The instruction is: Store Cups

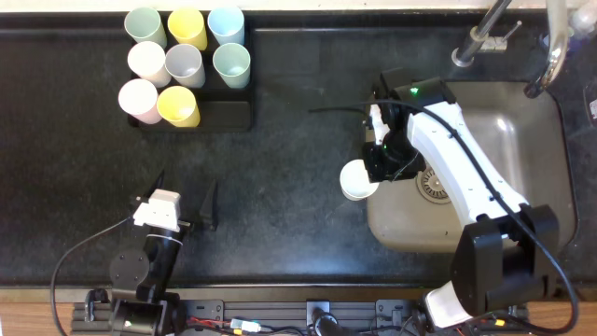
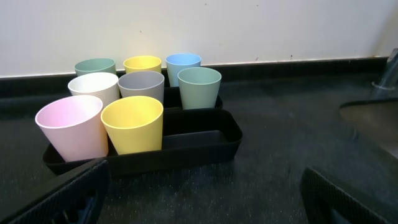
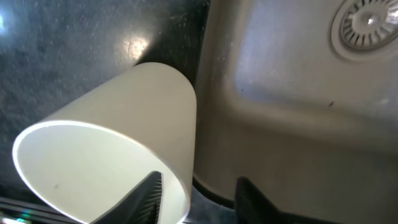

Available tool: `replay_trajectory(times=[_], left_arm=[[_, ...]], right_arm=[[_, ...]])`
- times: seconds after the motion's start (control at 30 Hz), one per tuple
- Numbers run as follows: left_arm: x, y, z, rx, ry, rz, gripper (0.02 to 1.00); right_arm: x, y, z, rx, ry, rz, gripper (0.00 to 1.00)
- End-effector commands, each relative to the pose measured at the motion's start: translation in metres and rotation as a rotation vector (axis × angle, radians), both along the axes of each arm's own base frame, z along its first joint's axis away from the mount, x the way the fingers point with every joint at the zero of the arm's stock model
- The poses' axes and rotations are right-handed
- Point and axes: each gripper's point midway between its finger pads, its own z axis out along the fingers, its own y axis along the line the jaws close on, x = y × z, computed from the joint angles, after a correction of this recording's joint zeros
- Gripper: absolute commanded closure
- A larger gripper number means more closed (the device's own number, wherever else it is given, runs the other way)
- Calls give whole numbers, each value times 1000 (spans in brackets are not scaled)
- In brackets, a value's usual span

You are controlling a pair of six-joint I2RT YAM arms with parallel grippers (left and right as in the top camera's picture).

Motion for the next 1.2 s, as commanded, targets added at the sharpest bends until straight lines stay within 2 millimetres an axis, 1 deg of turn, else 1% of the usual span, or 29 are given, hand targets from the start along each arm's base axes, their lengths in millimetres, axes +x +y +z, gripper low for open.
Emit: replay_trajectory(times=[0.03, 0.2, 0.3, 0.43, 0.57, 0.63, 0.67, 0.77, 0.83, 0.87, 0.97, 1.07, 1.13, 1.2], left_arm=[[0, 1, 0, 21, -8, 3, 18], [0, 1, 0, 21, -8, 3, 18], [0, 1, 0, 21, -8, 3, 18], [0, 1, 0, 21, -8, 3, 18], [0, 1, 0, 21, -8, 3, 18], [0, 1, 0, 21, -8, 3, 18], [0, 1, 0, 21, -8, 3, 18], [0, 1, 0, 21, -8, 3, 18], [0, 1, 0, 21, -8, 3, 18], [0, 1, 0, 21, -8, 3, 18], [0, 1, 0, 21, -8, 3, 18], [0, 1, 0, 21, -8, 3, 18], [0, 1, 0, 21, -8, 3, 18], [0, 1, 0, 21, -8, 3, 18]], right_arm=[[8, 7, 6, 12, -36, 17, 728], [10, 11, 5, 16, -48, 27, 849], [9, 12, 4, 17, -48, 31, 947], [11, 14, 4, 25, -54, 33, 958], [17, 27, 9, 68, -95, 48, 956], [28, 34, 21, 90, -158, 60, 956], [36, 39, 32, 106, -204, 62, 958], [60, 53, 75, 155, -332, 47, 958], [75, 65, 109, 192, -422, 39, 956], [82, 74, 127, 216, -472, 41, 956], [95, 101, 170, 281, -576, 48, 956], [103, 131, 193, 336, -622, 52, 958], [108, 153, 200, 365, -635, 65, 958], [114, 173, 201, 384, -641, 85, 956]])
